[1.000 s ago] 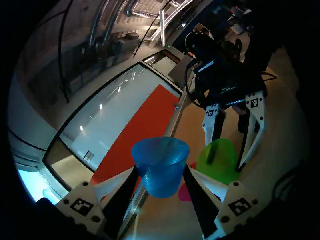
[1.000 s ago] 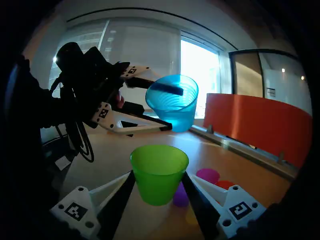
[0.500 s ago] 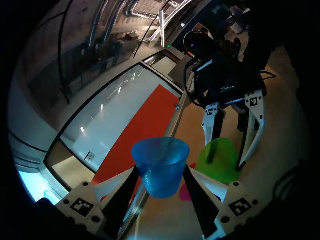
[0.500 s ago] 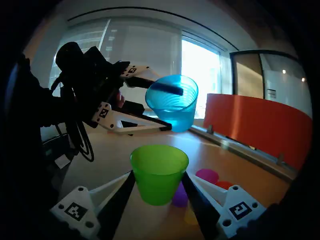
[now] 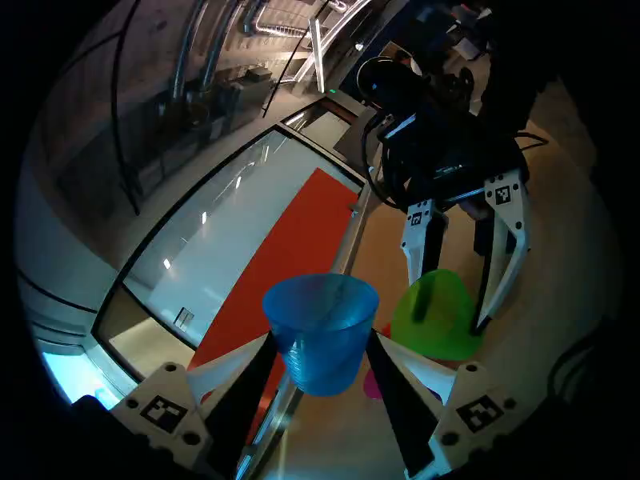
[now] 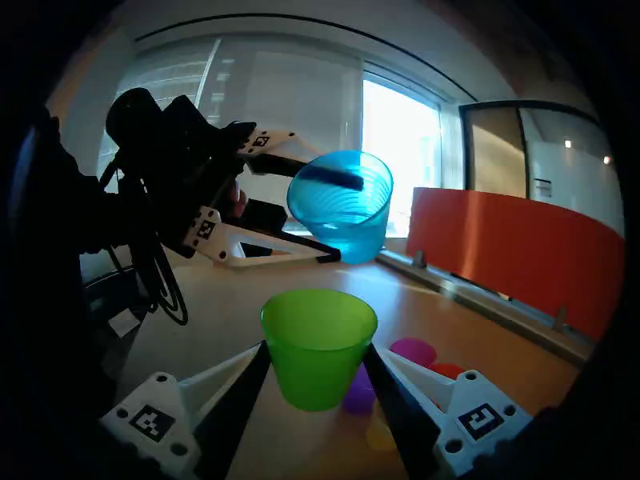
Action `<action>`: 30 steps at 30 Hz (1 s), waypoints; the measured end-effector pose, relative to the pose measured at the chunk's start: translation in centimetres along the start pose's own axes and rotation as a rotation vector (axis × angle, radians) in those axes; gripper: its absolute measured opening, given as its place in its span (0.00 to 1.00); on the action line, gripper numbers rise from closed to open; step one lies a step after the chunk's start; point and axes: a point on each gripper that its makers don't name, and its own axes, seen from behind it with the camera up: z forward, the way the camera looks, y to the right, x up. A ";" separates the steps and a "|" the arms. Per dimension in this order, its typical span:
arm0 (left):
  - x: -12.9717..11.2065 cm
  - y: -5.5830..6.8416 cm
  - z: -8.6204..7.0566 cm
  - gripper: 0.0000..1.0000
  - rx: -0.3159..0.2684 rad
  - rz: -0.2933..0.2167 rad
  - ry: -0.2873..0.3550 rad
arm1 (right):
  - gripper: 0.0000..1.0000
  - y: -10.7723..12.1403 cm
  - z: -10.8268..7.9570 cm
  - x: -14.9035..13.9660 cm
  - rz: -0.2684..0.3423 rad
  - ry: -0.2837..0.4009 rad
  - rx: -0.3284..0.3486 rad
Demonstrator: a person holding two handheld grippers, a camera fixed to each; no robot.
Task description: Pour water
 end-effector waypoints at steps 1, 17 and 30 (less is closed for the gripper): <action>0.0 0.0 0.0 0.79 0.000 0.004 0.000 | 0.86 0.0 0.0 0.0 0.001 0.000 0.000; 0.0 0.1 0.1 0.78 0.007 0.050 0.000 | 0.86 0.1 0.0 -0.1 0.002 -0.001 -0.002; 0.0 0.0 -0.1 0.79 0.015 0.069 -0.002 | 0.86 0.2 0.1 -0.1 0.002 0.000 -0.004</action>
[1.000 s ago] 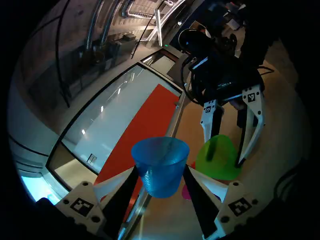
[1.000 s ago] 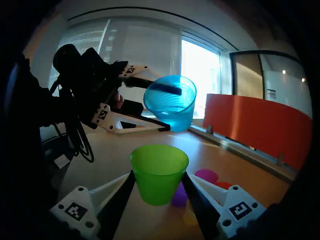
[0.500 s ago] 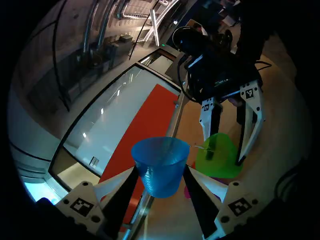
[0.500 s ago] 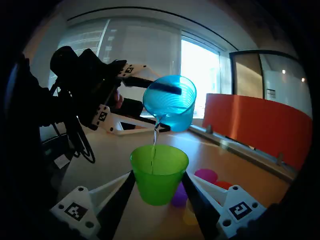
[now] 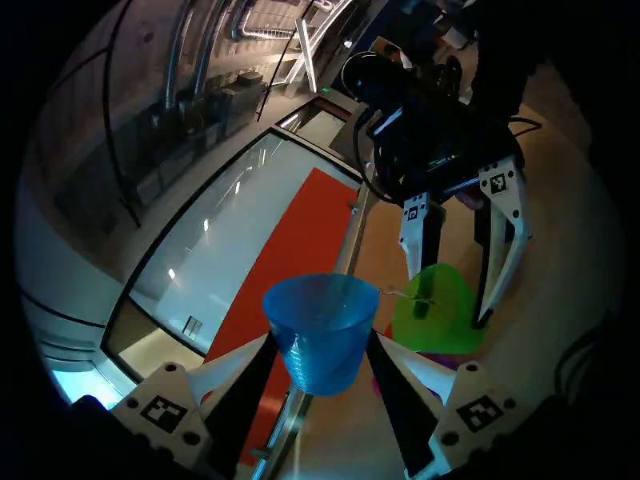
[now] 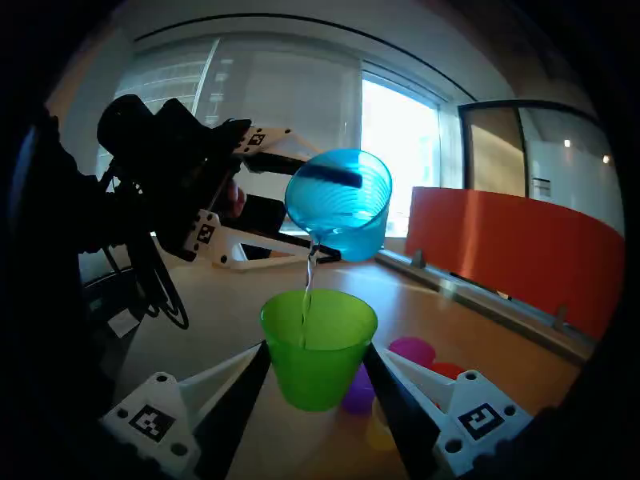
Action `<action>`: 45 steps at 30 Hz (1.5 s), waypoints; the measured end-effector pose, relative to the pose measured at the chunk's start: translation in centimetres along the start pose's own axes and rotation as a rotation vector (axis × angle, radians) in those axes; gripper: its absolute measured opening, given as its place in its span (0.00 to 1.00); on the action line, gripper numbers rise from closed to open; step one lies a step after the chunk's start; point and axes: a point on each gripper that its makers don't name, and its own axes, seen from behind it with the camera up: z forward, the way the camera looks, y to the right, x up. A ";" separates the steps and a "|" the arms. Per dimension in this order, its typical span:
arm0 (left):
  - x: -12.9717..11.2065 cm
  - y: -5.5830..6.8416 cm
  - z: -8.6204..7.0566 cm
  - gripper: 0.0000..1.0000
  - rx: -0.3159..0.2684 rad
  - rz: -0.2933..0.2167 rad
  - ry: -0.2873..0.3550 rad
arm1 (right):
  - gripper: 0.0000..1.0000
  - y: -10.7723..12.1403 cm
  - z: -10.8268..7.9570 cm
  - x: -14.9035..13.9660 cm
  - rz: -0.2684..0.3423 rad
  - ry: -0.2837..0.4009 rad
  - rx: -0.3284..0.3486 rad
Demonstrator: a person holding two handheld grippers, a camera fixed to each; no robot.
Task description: Pour water
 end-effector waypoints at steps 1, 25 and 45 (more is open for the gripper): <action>0.0 0.0 0.0 0.79 0.000 0.002 0.001 | 0.86 0.0 0.0 0.0 0.000 0.000 0.000; 0.4 -0.2 0.1 0.79 0.006 0.044 0.002 | 0.86 0.2 -0.1 0.1 0.001 0.006 -0.003; 0.4 -0.2 0.0 0.78 0.014 0.076 0.000 | 0.86 0.1 0.0 0.2 0.000 0.009 -0.005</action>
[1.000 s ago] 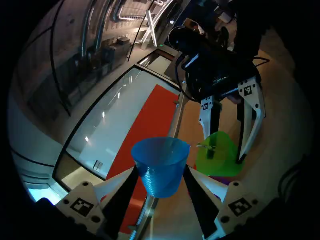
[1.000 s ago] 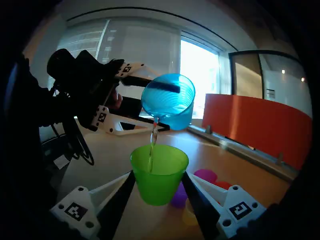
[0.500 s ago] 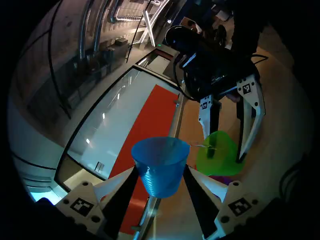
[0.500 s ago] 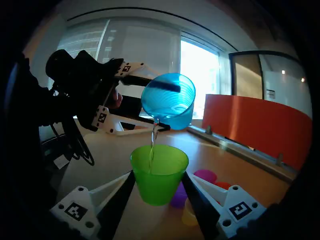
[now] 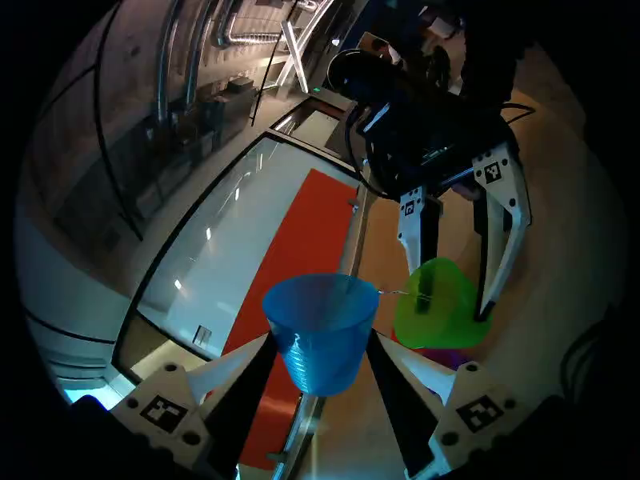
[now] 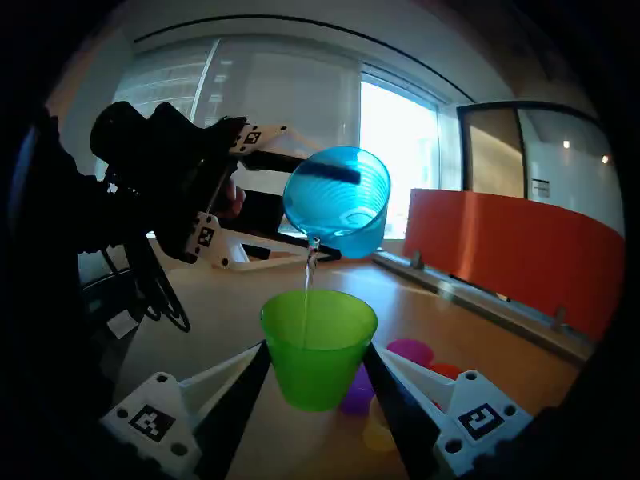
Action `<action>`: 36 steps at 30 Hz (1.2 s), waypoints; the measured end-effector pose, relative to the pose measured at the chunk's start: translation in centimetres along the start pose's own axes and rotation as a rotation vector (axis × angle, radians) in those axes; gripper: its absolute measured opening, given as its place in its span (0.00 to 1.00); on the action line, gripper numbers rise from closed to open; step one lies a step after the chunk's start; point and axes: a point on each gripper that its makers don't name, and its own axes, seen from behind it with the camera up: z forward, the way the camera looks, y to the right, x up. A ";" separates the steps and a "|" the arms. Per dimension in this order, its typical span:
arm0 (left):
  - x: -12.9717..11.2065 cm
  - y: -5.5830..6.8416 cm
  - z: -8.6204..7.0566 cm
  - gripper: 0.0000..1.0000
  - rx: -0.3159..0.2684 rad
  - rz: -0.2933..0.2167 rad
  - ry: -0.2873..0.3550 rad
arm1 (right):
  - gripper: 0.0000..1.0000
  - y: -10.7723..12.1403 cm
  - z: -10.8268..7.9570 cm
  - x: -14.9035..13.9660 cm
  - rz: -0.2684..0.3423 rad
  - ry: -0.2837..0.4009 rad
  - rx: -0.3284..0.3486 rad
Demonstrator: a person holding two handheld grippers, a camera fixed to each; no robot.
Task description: Pour water
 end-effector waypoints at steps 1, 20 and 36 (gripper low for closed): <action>0.0 0.0 0.0 0.78 0.001 0.003 0.001 | 0.86 0.0 0.0 0.0 0.000 0.000 0.000; 0.1 -0.2 -0.4 0.79 0.013 0.030 -0.003 | 0.86 -0.3 -0.1 -0.1 -0.002 -0.001 0.008; 0.2 -0.2 -0.2 0.78 0.018 0.066 -0.005 | 0.86 -0.4 -0.2 -0.1 -0.006 -0.003 0.010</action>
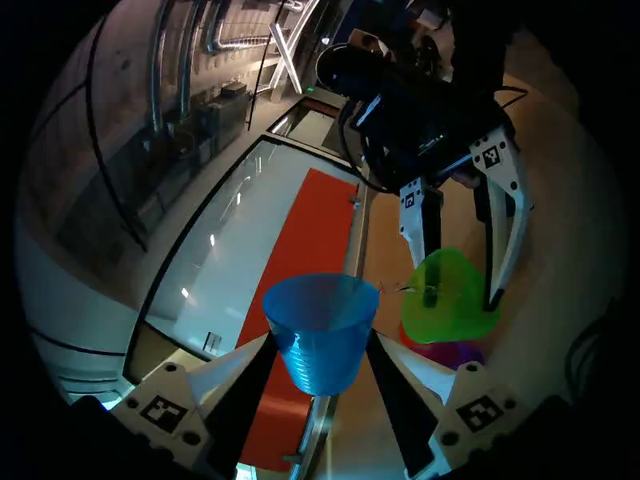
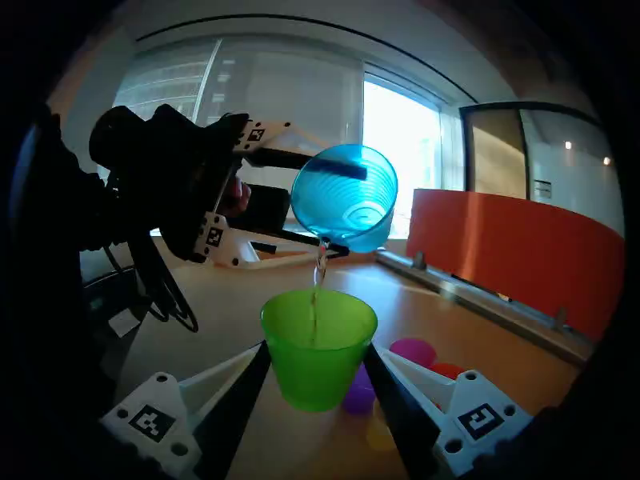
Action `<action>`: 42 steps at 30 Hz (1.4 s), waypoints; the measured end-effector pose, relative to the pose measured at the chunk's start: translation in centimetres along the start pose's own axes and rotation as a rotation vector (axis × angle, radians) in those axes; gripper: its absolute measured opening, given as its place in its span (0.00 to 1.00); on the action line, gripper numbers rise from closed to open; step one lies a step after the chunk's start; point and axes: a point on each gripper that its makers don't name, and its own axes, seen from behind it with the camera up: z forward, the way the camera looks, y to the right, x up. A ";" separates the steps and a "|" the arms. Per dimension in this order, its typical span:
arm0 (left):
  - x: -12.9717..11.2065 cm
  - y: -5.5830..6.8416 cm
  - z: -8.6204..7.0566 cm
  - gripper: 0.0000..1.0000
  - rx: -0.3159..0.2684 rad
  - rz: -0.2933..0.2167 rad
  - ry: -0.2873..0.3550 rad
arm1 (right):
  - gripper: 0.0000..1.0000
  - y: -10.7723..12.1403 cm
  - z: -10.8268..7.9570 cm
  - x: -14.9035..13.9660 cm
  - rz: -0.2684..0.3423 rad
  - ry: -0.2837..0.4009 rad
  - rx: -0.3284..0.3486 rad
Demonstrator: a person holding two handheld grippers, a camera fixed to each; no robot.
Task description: Pour water
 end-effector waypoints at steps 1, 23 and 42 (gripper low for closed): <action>0.0 0.0 0.0 0.78 0.000 0.002 0.000 | 0.86 0.0 0.0 0.0 0.000 0.000 0.000; 0.3 -0.1 0.1 0.79 0.012 0.033 0.005 | 0.86 -0.1 0.1 0.1 -0.001 0.003 0.005; 0.6 -0.3 -0.1 0.78 0.017 0.066 0.004 | 0.86 -0.1 0.0 0.2 -0.005 0.006 0.004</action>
